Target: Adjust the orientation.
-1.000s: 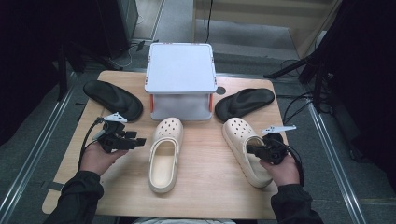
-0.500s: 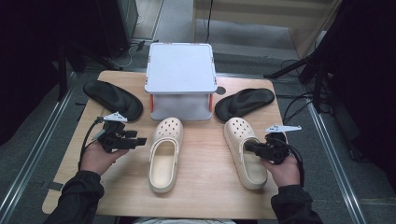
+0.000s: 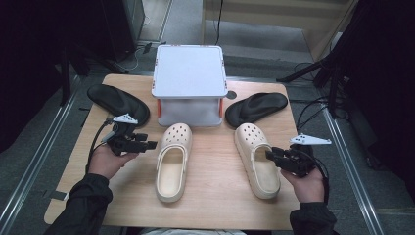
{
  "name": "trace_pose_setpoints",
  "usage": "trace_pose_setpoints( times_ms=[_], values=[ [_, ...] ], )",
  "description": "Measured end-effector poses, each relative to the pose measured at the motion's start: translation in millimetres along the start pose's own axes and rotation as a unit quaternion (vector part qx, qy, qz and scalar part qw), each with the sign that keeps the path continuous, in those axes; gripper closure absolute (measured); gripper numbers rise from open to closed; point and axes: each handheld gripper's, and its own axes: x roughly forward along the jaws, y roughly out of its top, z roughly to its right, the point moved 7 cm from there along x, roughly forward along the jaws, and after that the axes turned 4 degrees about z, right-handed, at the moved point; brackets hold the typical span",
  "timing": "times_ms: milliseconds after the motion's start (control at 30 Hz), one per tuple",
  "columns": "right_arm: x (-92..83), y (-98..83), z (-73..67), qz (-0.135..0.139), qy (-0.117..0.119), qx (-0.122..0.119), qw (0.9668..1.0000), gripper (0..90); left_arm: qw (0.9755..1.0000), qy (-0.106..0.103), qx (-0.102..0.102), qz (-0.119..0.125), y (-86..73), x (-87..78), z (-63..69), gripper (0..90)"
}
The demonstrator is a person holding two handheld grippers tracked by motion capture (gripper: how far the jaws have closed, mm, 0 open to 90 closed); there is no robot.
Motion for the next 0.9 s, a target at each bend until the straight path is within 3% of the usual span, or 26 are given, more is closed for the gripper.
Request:
trace_pose_setpoints(
  times_ms=[167, 400, 900],
  values=[
    [-2.4, -5.3, 12.8, 0.004, -0.021, 0.017, 0.9996, 49.7, 1.0, -0.001, 0.001, -0.005, 2.9, 4.5, 0.5, 43.3],
    [5.5, -10.1, 18.4, 0.006, -0.018, 0.029, 0.9994, 43.6, 1.0, -0.004, -0.001, -0.001, 3.8, 6.3, 0.6, 43.2],
    [27.2, -19.0, 29.2, -0.021, -0.032, 0.043, 0.9983, 55.1, 1.0, -0.003, 0.002, -0.006, 3.0, 7.3, 1.8, 42.8]
  ],
)
